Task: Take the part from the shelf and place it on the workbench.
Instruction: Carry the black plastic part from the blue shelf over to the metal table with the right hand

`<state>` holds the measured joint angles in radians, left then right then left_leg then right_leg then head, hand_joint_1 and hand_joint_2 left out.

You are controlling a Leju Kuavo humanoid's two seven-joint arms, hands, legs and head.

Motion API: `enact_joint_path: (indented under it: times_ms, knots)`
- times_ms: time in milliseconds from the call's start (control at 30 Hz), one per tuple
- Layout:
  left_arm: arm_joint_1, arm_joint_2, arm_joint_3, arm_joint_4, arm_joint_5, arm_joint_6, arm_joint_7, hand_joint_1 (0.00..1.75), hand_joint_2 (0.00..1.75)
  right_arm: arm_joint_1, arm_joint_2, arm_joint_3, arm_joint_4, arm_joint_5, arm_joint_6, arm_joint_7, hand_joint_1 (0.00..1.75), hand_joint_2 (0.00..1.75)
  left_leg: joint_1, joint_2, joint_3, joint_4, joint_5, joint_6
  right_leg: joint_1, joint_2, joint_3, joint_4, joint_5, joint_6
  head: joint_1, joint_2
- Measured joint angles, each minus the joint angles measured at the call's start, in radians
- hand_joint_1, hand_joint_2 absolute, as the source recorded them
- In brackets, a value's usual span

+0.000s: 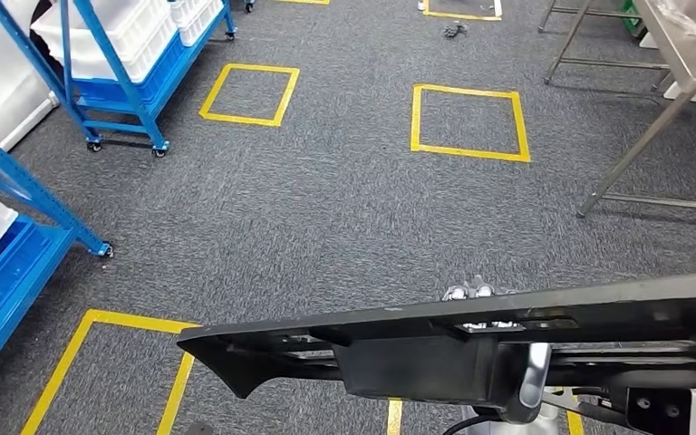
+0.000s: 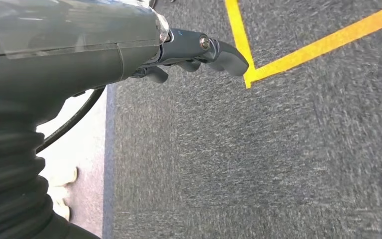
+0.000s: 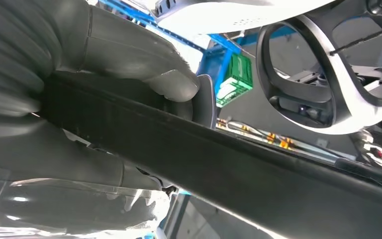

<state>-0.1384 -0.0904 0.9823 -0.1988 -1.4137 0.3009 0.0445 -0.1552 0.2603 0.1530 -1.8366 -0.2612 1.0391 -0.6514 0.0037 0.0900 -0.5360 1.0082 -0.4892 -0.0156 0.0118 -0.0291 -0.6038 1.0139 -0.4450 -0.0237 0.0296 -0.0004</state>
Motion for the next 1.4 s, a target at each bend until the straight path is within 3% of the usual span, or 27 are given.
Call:
enact_joint_path:
  times_ms: [67, 133, 167, 200, 233, 267, 333, 400, 467, 500, 567, 633, 700, 733, 800, 867, 933, 1000, 1067, 1133, 1200, 1233, 1267, 1300, 1367, 1400]
  knots:
    - [-0.001, 0.001, 0.000, -0.001, -0.001, 0.009, -0.007, 0.00, 1.75, 0.000, 0.001, 0.001, 0.000, -0.004, 0.004, 0.000, 1.75, 1.75, 0.001, -0.032, -0.020, 0.053, -0.036, -0.007, -0.007, 0.018, 0.008, -0.012, 0.006, -0.010, -0.003, 0.000]
    - [0.003, 0.002, 0.000, -0.001, -0.002, 0.018, -0.012, 0.00, 1.75, 0.004, 0.002, 0.000, 0.001, -0.008, 0.014, 0.000, 1.75, 1.75, 0.004, -0.072, -0.081, 0.181, -0.100, -0.011, -0.009, 0.036, 0.010, -0.014, 0.007, -0.016, -0.007, 0.000]
    - [0.007, 0.002, 0.000, -0.001, -0.002, 0.019, -0.013, 0.00, 1.75, 0.007, 0.002, -0.002, 0.002, -0.008, 0.021, 0.000, 1.75, 1.75, 0.005, -0.079, -0.114, 0.244, -0.121, -0.012, -0.009, 0.047, 0.010, -0.012, 0.007, -0.017, -0.009, 0.000]
    - [0.011, 0.003, 0.000, -0.001, -0.002, 0.020, -0.013, 0.00, 1.75, 0.012, 0.002, -0.004, 0.002, -0.008, 0.029, 0.000, 1.75, 1.75, 0.006, -0.081, -0.135, 0.280, -0.125, -0.013, -0.008, 0.060, 0.010, -0.011, 0.006, -0.017, -0.009, 0.000]
    - [0.014, 0.003, 0.000, -0.001, -0.002, 0.018, -0.012, 0.00, 1.75, 0.017, 0.002, -0.006, 0.003, -0.008, 0.036, 0.000, 1.75, 1.75, 0.006, -0.082, -0.139, 0.278, -0.108, -0.014, -0.009, 0.073, 0.010, -0.008, 0.005, -0.016, -0.009, 0.000]
    - [0.016, 0.003, 0.000, -0.001, -0.002, 0.016, -0.012, 0.00, 1.75, 0.020, 0.002, -0.009, 0.003, -0.008, 0.043, 0.000, 1.75, 1.75, 0.008, -0.085, -0.123, 0.235, -0.073, -0.014, -0.010, 0.086, 0.010, -0.004, 0.003, -0.014, -0.009, 0.000]
    - [0.018, 0.003, 0.000, -0.001, -0.002, 0.009, -0.012, 0.00, 1.75, 0.024, 0.002, -0.013, 0.004, -0.005, 0.052, 0.000, 1.75, 1.75, 0.013, -0.116, -0.067, 0.098, -0.005, -0.016, -0.012, 0.109, 0.007, 0.008, -0.003, -0.006, -0.010, 0.000]
    - [0.017, 0.003, 0.000, -0.001, -0.003, 0.004, -0.013, 0.00, 1.75, 0.026, 0.002, -0.017, 0.006, -0.001, 0.056, 0.000, 1.75, 1.75, 0.015, -0.144, -0.035, 0.026, 0.015, -0.010, -0.013, 0.127, -0.001, 0.018, -0.006, 0.004, -0.010, 0.000]
    - [0.017, 0.003, 0.000, -0.001, -0.005, 0.000, -0.017, 0.00, 1.75, 0.029, 0.002, -0.019, 0.008, 0.002, 0.057, 0.000, 1.75, 1.75, 0.012, -0.136, -0.033, 0.022, 0.015, 0.002, -0.014, 0.141, -0.007, 0.018, -0.003, 0.015, -0.010, 0.000]
    - [0.016, 0.002, 0.000, -0.001, -0.005, -0.001, -0.019, 0.00, 1.75, 0.031, 0.002, -0.021, 0.009, 0.003, 0.057, 0.000, 1.75, 1.75, 0.012, -0.128, -0.033, 0.019, 0.018, 0.009, -0.015, 0.136, -0.009, 0.020, -0.004, 0.020, -0.010, 0.000]
    - [0.017, 0.002, 0.000, -0.001, -0.004, -0.001, -0.022, 0.00, 1.75, 0.033, 0.002, -0.023, 0.010, 0.003, 0.057, 0.000, 1.75, 1.75, 0.012, -0.109, -0.031, 0.011, 0.024, 0.023, -0.013, 0.095, -0.028, 0.061, -0.032, 0.029, -0.006, 0.000]
    - [0.021, 0.002, 0.001, -0.001, -0.003, 0.002, -0.023, 0.00, 1.75, 0.035, 0.001, -0.023, 0.014, 0.004, 0.056, 0.000, 1.75, 1.75, 0.009, -0.088, -0.032, 0.009, 0.024, 0.030, -0.015, 0.048, -0.082, 0.176, -0.094, 0.035, -0.002, 0.000]
    - [0.026, 0.003, 0.002, -0.001, 0.000, 0.008, -0.025, 0.00, 1.75, 0.038, 0.001, -0.023, 0.019, 0.004, 0.053, 0.000, 1.75, 1.75, 0.006, -0.064, -0.033, 0.010, 0.022, 0.033, -0.018, 0.036, -0.135, 0.283, -0.132, 0.038, -0.002, 0.000]
    - [0.027, 0.003, 0.003, -0.001, 0.000, 0.010, -0.027, 0.00, 1.75, 0.040, 0.000, -0.024, 0.020, 0.002, 0.051, 0.000, 1.75, 1.75, 0.004, -0.052, -0.033, 0.010, 0.022, 0.033, -0.018, 0.034, -0.139, 0.291, -0.126, 0.037, -0.002, 0.000]
    - [0.026, 0.003, 0.004, -0.001, 0.001, 0.013, -0.029, 0.00, 1.75, 0.042, 0.000, -0.024, 0.022, -0.004, 0.051, 0.000, 1.75, 1.75, 0.003, -0.034, -0.030, 0.010, 0.019, 0.032, -0.015, 0.020, -0.085, 0.193, -0.068, 0.030, -0.002, 0.000]
    - [0.025, 0.001, 0.004, -0.001, 0.001, 0.013, -0.030, 0.00, 1.75, 0.041, 0.000, -0.025, 0.022, -0.008, 0.050, 0.000, 1.75, 1.75, 0.000, -0.018, -0.025, 0.009, 0.015, 0.027, -0.003, -0.025, -0.013, 0.059, -0.025, 0.016, -0.003, 0.000]
    - [0.023, -0.001, 0.004, -0.001, 0.000, 0.009, -0.026, 0.00, 1.75, 0.039, 0.000, -0.025, 0.022, -0.008, 0.047, 0.000, 1.75, 1.75, -0.001, -0.001, -0.021, 0.008, 0.012, 0.018, 0.009, -0.046, 0.011, 0.007, -0.020, 0.007, -0.002, 0.000]
    - [0.017, -0.002, 0.005, -0.001, 0.002, -0.017, -0.017, 0.00, 1.75, 0.039, 0.000, -0.026, 0.022, -0.007, 0.041, 0.000, 1.75, 1.75, 0.000, 0.011, -0.016, 0.005, 0.008, 0.007, 0.007, -0.023, 0.012, -0.002, -0.014, 0.002, -0.001, 0.000]
    - [0.009, -0.003, 0.006, -0.001, 0.008, -0.071, -0.007, 0.00, 1.75, 0.036, 0.000, -0.027, 0.020, -0.008, 0.041, 0.000, 1.75, 1.75, 0.002, -0.023, -0.023, 0.034, -0.014, -0.002, -0.001, -0.002, 0.021, -0.015, -0.006, -0.005, -0.003, 0.000]
    - [0.005, -0.003, 0.009, -0.001, 0.013, -0.116, -0.002, 0.00, 1.75, 0.033, 0.000, -0.029, 0.019, -0.009, 0.051, 0.000, 1.75, 1.75, 0.005, -0.070, -0.071, 0.139, -0.072, -0.008, -0.005, 0.019, 0.026, -0.020, -0.002, -0.011, -0.006, 0.000]
    - [0.005, -0.004, 0.010, -0.001, 0.015, -0.138, 0.001, 0.00, 1.75, 0.035, 0.000, -0.033, 0.019, -0.008, 0.067, 0.000, 1.75, 1.75, 0.007, -0.081, -0.132, 0.262, -0.118, -0.012, -0.005, 0.044, 0.025, -0.018, -0.004, -0.014, -0.007, 0.000]
    - [0.004, -0.004, 0.010, -0.001, 0.017, -0.145, 0.001, 0.00, 1.75, 0.037, 0.000, -0.036, 0.019, -0.007, 0.076, 0.000, 1.75, 1.75, 0.008, -0.081, -0.146, 0.283, -0.113, -0.014, -0.005, 0.058, 0.026, -0.015, -0.005, -0.013, -0.008, 0.000]
    - [0.002, -0.004, 0.011, -0.001, 0.018, -0.152, 0.002, 0.00, 1.75, 0.038, 0.000, -0.040, 0.019, -0.005, 0.084, 0.000, 1.75, 1.75, 0.009, -0.083, -0.141, 0.264, -0.088, -0.015, -0.007, 0.073, 0.026, -0.012, -0.006, -0.011, -0.008, 0.000]
    - [-0.001, -0.003, 0.012, -0.001, 0.019, -0.159, 0.003, 0.00, 1.75, 0.040, 0.001, -0.045, 0.018, -0.002, 0.091, 0.000, 1.75, 1.75, 0.012, -0.089, -0.119, 0.208, -0.048, -0.016, -0.009, 0.087, 0.027, -0.007, -0.010, -0.008, -0.008, 0.000]
    - [-0.008, -0.003, 0.016, -0.001, 0.021, -0.172, 0.007, 0.00, 1.75, 0.040, 0.002, -0.053, 0.017, 0.005, 0.098, 0.000, 1.75, 1.75, 0.019, -0.131, -0.065, 0.081, 0.009, -0.018, -0.012, 0.110, 0.022, 0.009, -0.018, 0.001, -0.009, 0.000]
    - [-0.012, -0.003, 0.018, -0.001, 0.022, -0.176, 0.010, 0.00, 1.75, 0.040, 0.002, -0.056, 0.016, 0.009, 0.097, 0.000, 1.75, 1.75, 0.021, -0.151, -0.050, 0.045, 0.018, -0.016, -0.014, 0.120, 0.016, 0.015, -0.020, 0.007, -0.009, 0.000]
